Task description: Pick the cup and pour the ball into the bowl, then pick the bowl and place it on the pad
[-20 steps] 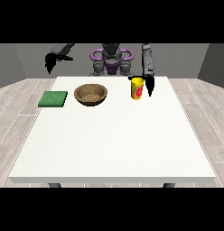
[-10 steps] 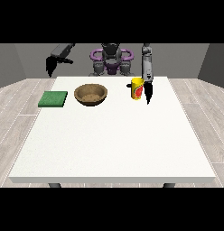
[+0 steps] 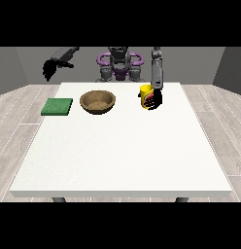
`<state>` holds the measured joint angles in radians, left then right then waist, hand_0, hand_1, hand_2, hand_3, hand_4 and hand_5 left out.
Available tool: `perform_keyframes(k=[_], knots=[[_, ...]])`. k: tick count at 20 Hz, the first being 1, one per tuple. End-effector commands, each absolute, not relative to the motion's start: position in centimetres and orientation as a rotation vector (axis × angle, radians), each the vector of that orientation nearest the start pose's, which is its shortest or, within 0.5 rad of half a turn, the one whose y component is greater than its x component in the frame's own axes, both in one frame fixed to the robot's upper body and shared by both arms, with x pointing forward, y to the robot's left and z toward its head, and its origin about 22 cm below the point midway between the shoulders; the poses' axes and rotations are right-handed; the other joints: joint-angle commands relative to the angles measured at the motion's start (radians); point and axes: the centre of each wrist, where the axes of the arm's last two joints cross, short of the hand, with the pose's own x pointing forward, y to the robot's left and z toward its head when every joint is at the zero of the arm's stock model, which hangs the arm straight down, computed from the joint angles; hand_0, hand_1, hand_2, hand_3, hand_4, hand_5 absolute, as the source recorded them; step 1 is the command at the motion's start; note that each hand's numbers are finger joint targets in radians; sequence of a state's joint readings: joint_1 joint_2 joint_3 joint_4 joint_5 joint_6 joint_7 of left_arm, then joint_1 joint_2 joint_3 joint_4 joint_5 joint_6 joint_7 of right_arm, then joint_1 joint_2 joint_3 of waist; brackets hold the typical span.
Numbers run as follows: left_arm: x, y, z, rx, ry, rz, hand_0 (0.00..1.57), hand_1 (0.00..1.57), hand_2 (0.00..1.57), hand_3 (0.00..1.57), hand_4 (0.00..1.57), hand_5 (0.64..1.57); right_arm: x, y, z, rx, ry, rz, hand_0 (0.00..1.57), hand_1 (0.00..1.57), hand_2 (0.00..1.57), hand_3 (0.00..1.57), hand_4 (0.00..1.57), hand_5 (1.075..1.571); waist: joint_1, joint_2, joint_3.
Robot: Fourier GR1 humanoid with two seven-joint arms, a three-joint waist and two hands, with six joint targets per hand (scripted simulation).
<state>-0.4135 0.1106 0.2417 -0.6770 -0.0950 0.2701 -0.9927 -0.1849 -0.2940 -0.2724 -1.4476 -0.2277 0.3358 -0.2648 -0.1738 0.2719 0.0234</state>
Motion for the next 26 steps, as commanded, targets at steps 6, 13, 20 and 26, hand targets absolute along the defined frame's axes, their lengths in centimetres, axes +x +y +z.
perform_keyframes(k=[6, 13, 20, 26], knots=[[31.1, 26.2, -8.8, 0.537, -1.839, -0.325, 1.34, 1.34, 1.57, 1.57, 1.53, 1.304, 25.9, -37.5, 0.9, 0.020, -1.739, 0.073, 0.00, 0.00, 0.00, 0.00, 0.00, 1.570, 0.061, -0.205, -0.0215], [36.9, 34.3, 1.6, 0.876, -1.679, -0.610, 1.46, 1.46, 1.57, 1.57, 1.57, 1.296, 26.2, -37.0, -0.2, 0.023, -1.664, 0.018, 0.00, 0.00, 0.00, 0.00, 0.00, 1.569, 0.085, -0.288, -0.0197], [40.2, 28.4, 4.6, 1.000, -1.637, -0.677, 1.49, 1.49, 1.57, 1.57, 1.57, 1.273, 26.7, -39.6, 0.6, 0.050, -1.685, 0.035, 0.00, 0.00, 0.00, 0.00, 0.00, 1.568, 0.055, -0.265, -0.0223], [40.9, 21.4, 4.5, 1.080, -1.590, -0.763, 1.49, 1.49, 1.57, 1.57, 1.51, 1.267, 26.8, -40.2, -0.1, 0.059, -1.665, 0.032, 0.00, 0.00, 0.00, 0.00, 0.00, 1.569, 0.052, -0.296, -0.0223]])
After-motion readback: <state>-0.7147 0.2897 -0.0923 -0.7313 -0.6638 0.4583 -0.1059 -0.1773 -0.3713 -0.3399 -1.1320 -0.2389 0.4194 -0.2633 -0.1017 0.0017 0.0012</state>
